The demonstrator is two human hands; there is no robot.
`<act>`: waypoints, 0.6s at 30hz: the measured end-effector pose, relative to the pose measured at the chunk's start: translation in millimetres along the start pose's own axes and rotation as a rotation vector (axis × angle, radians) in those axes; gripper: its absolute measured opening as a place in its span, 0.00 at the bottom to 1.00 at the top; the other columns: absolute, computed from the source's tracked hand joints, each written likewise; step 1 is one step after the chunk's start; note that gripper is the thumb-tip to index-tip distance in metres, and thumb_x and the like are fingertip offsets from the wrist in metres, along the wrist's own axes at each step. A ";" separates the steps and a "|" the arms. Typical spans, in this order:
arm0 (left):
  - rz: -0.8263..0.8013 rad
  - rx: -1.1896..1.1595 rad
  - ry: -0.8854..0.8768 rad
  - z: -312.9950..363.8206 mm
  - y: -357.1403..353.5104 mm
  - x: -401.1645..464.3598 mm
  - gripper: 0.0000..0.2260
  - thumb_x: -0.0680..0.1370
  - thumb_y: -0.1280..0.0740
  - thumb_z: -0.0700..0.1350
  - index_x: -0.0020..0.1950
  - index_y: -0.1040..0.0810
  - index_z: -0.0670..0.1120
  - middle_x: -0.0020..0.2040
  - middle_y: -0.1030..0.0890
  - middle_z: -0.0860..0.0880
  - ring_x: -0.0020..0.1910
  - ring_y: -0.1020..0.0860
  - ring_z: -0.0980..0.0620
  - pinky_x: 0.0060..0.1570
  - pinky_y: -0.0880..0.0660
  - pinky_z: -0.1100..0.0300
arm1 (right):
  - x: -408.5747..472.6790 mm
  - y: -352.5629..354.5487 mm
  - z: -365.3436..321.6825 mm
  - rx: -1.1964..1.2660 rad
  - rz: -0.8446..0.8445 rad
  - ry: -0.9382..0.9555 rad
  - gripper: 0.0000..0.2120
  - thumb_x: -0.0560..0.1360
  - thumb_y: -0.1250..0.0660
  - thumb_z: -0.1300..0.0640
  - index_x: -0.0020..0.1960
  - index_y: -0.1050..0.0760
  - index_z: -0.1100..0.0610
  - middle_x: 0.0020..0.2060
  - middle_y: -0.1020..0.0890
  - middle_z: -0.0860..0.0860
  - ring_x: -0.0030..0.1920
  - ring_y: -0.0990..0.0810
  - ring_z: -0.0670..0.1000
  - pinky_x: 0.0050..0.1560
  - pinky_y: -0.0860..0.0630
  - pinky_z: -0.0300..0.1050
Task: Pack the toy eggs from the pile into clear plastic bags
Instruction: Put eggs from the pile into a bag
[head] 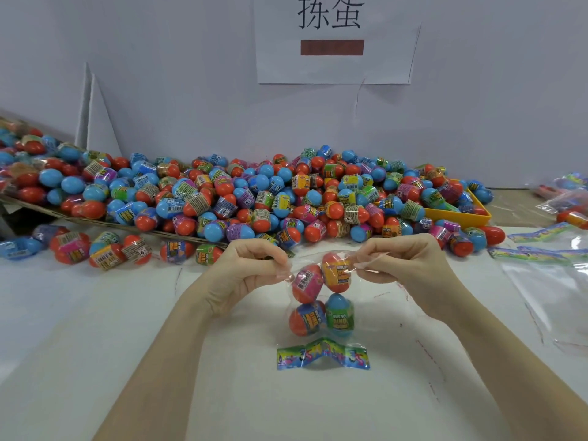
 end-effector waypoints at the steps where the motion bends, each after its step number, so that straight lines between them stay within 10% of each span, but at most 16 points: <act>1: -0.006 0.005 -0.001 -0.3 0.9 0.7 0.10 0.62 0.32 0.31 0.29 0.17 0.45 0.31 0.18 0.50 0.32 0.19 0.56 0.33 0.23 0.67 | -0.2 0.2 -0.4 -0.015 0.001 0.001 0.18 0.70 0.35 0.73 0.32 0.17 0.54 0.31 0.16 0.53 0.36 0.17 0.49 0.34 0.22 0.35; 9: 0.033 0.013 0.000 -1.7 5.7 1.4 0.13 0.62 0.36 0.28 0.26 0.18 0.44 0.28 0.19 0.48 0.29 0.19 0.54 0.29 0.24 0.68 | -3.2 -3.9 -4.2 -0.216 -0.072 0.063 0.21 0.69 0.38 0.77 0.33 0.18 0.54 0.31 0.16 0.48 0.35 0.18 0.44 0.34 0.24 0.33; 18: 0.085 0.089 0.025 -1.8 4.4 0.8 0.08 0.60 0.34 0.34 0.28 0.17 0.44 0.29 0.18 0.48 0.29 0.19 0.56 0.30 0.24 0.69 | -6.6 -8.7 -9.0 -0.706 -0.047 0.390 0.11 0.67 0.32 0.75 0.41 0.16 0.62 0.32 0.16 0.57 0.31 0.19 0.62 0.31 0.23 0.57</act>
Point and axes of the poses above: each hand's wrist, its own x-axis towards the middle knuckle, its own y-axis out of the back of the hand, z = x × y, the point moved 4 cm from there along x, towards the middle knuckle
